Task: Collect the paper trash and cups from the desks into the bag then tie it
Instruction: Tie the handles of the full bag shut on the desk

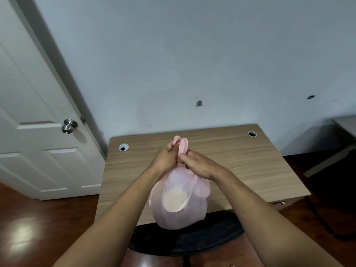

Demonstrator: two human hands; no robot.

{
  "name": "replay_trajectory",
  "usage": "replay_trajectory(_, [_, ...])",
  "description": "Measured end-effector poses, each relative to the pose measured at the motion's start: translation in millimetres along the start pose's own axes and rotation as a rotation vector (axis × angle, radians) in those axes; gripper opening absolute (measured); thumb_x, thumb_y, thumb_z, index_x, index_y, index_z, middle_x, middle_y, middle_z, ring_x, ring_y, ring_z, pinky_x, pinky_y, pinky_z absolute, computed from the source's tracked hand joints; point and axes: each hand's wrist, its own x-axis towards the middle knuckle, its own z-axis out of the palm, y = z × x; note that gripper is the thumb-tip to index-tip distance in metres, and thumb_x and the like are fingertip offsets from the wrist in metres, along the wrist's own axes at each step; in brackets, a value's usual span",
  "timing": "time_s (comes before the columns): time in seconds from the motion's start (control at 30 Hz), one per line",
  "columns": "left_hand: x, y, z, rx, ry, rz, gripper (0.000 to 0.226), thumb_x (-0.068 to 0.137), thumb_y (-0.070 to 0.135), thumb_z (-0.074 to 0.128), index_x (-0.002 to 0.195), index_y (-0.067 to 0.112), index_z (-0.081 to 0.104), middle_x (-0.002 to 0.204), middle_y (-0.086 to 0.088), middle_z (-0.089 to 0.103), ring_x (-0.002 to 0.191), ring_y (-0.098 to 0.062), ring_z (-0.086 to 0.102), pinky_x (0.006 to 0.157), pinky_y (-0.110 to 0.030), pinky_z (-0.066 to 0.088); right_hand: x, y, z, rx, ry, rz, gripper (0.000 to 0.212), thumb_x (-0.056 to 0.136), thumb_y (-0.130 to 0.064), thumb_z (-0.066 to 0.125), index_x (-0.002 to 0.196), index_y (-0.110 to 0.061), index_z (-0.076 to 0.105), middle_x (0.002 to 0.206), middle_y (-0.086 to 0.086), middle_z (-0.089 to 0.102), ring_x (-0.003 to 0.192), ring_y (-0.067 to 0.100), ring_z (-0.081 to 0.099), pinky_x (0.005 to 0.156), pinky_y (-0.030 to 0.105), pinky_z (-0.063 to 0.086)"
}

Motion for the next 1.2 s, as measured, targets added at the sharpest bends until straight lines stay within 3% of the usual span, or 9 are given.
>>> replay_trajectory(0.07, [-5, 5, 2, 0.093, 0.032, 0.137, 0.022, 0.103, -0.007, 0.039, 0.085, -0.001, 0.049, 0.080, -0.009, 0.057, 0.067, -0.013, 0.055, 0.064, -0.025, 0.047, -1, -1, 2, 0.078, 0.033, 0.018, 0.033, 0.108, -0.065, 0.044, 0.101, -0.042, 0.067, 0.094, -0.018, 0.070, 0.087, -0.004, 0.064, 0.084, 0.027, 0.048])
replay_trajectory(0.13, [-1, -1, 2, 0.212, 0.073, 0.173, 0.020, 0.106, 0.003, 0.043, 0.090, 0.011, 0.050, 0.082, -0.001, 0.060, 0.069, -0.007, 0.056, 0.066, -0.025, 0.048, 1, -1, 8, 0.046, 0.118, -0.013, 0.053, 0.104, -0.081, 0.036, 0.099, -0.039, 0.068, 0.091, -0.016, 0.072, 0.087, -0.001, 0.066, 0.083, 0.029, 0.050])
replay_trajectory(0.3, [5, -14, -3, 0.253, 0.177, 0.134, 0.034, 0.113, 0.054, 0.042, 0.099, 0.024, 0.049, 0.088, 0.004, 0.064, 0.080, -0.013, 0.064, 0.082, -0.053, 0.061, 14, 15, 15, -0.010, 0.392, -0.059, 0.063, 0.115, -0.062, 0.027, 0.105, -0.025, 0.077, 0.095, -0.007, 0.080, 0.091, 0.012, 0.073, 0.082, 0.032, 0.053])
replay_trajectory(0.43, [-4, -17, -3, 0.313, 0.180, 0.257, 0.028, 0.117, 0.044, 0.042, 0.098, 0.023, 0.048, 0.074, 0.012, 0.060, 0.064, -0.004, 0.061, 0.069, -0.046, 0.061, 26, 19, 16, -0.037, 0.497, 0.060, 0.069, 0.114, -0.062, 0.028, 0.089, -0.013, 0.070, 0.082, 0.003, 0.076, 0.083, 0.028, 0.071, 0.073, 0.039, 0.051])
replay_trajectory(0.67, [-8, -12, -10, 0.626, 0.079, 0.495, 0.014, 0.110, 0.018, 0.052, 0.109, 0.031, 0.056, 0.082, 0.009, 0.069, 0.069, -0.024, 0.062, 0.068, -0.046, 0.055, 32, 28, 11, -0.003, 0.410, 0.194, 0.041, 0.113, -0.034, 0.051, 0.078, -0.021, 0.068, 0.076, 0.000, 0.070, 0.079, 0.024, 0.065, 0.060, 0.032, 0.041])
replay_trajectory(0.77, [-9, -9, -11, 0.578, 0.093, 0.547, 0.012, 0.108, 0.014, 0.052, 0.106, 0.024, 0.060, 0.080, 0.008, 0.066, 0.066, -0.020, 0.059, 0.067, -0.043, 0.053, 32, 28, 5, 0.070, 0.307, 0.222, 0.012, 0.102, -0.032, 0.071, 0.101, -0.020, 0.073, 0.088, -0.004, 0.074, 0.083, 0.019, 0.070, 0.065, 0.029, 0.048])
replay_trajectory(0.87, [-8, -10, -10, 0.496, 0.062, 0.479, 0.014, 0.111, 0.017, 0.057, 0.101, 0.022, 0.063, 0.082, 0.007, 0.067, 0.071, -0.021, 0.067, 0.071, -0.039, 0.054, 30, 33, 3, 0.166, 0.277, 0.237, 0.031, 0.092, -0.036, 0.084, 0.110, -0.016, 0.070, 0.098, 0.001, 0.079, 0.084, 0.017, 0.073, 0.068, 0.028, 0.050])
replay_trajectory(1.03, [0, -19, -17, 0.059, 0.024, 0.126, 0.019, 0.111, 0.023, 0.064, 0.096, 0.013, 0.069, 0.084, -0.004, 0.071, 0.075, -0.015, 0.065, 0.070, -0.039, 0.062, 11, 34, 5, 0.357, 0.135, 0.258, 0.045, 0.106, -0.043, 0.062, 0.075, -0.014, 0.075, 0.077, 0.003, 0.075, 0.069, 0.019, 0.066, 0.066, 0.032, 0.049])
replay_trajectory(1.2, [-4, -28, -23, 0.051, 0.039, -0.001, 0.026, 0.110, 0.031, 0.066, 0.089, 0.017, 0.071, 0.068, 0.004, 0.053, 0.056, -0.012, 0.039, 0.055, -0.028, 0.033, 6, 33, 4, 0.674, -0.060, 0.218, 0.053, 0.109, -0.039, 0.053, 0.079, -0.005, 0.079, 0.079, 0.009, 0.069, 0.068, 0.018, 0.058, 0.067, 0.030, 0.047])
